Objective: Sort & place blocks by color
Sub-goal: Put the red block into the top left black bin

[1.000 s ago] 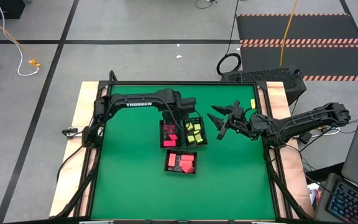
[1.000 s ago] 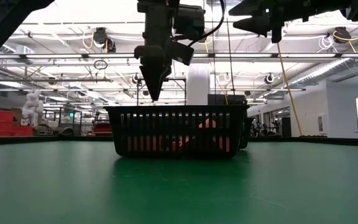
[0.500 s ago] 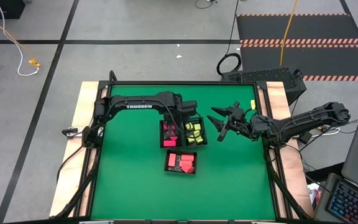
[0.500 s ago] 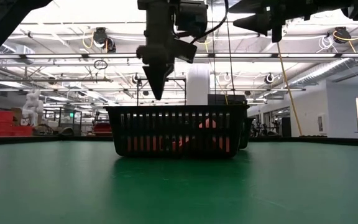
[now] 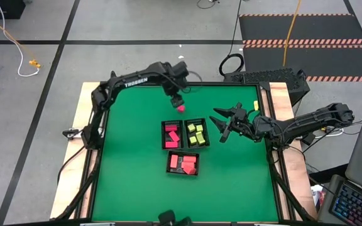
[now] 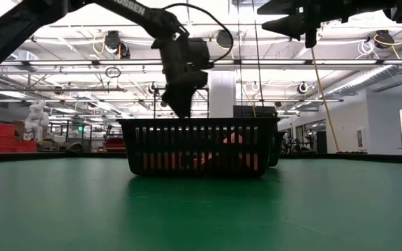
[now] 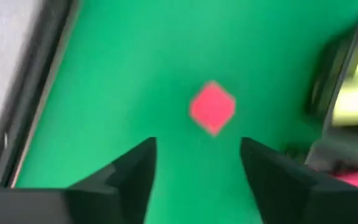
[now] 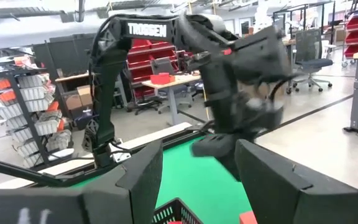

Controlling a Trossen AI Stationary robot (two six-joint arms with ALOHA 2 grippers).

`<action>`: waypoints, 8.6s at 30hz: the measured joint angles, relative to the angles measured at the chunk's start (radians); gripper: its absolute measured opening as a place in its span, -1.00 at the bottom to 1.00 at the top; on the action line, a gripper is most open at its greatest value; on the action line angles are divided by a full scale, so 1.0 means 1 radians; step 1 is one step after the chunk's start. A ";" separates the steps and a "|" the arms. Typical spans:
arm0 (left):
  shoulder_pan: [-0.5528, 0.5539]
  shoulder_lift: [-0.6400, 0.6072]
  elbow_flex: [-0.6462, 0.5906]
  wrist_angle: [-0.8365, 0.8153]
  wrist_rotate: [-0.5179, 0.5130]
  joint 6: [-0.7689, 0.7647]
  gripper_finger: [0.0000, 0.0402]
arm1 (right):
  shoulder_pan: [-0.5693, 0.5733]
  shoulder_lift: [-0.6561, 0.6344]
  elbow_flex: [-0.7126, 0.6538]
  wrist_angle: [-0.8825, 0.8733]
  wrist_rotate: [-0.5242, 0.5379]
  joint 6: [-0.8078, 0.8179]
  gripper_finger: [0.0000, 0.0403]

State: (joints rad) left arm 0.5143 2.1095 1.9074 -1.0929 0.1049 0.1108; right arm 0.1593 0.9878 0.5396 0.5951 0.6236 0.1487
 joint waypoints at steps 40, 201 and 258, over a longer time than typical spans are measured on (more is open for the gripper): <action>-0.047 0.167 0.003 0.086 -0.067 -0.187 0.12 | 0.000 -0.005 0.000 0.037 0.000 -0.047 -0.01; -0.580 -0.830 -1.169 0.054 -0.017 -0.488 0.60 | 0.032 -0.004 0.000 0.014 0.004 0.004 -0.01; -0.536 -0.605 -0.804 0.255 -0.158 -0.379 -0.36 | 0.033 -0.005 0.000 0.029 0.004 -0.023 -0.01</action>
State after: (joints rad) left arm -0.0217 1.5040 1.1031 -0.8378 -0.0532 -0.2678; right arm 0.1919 0.9833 0.5396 0.6243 0.6273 0.1261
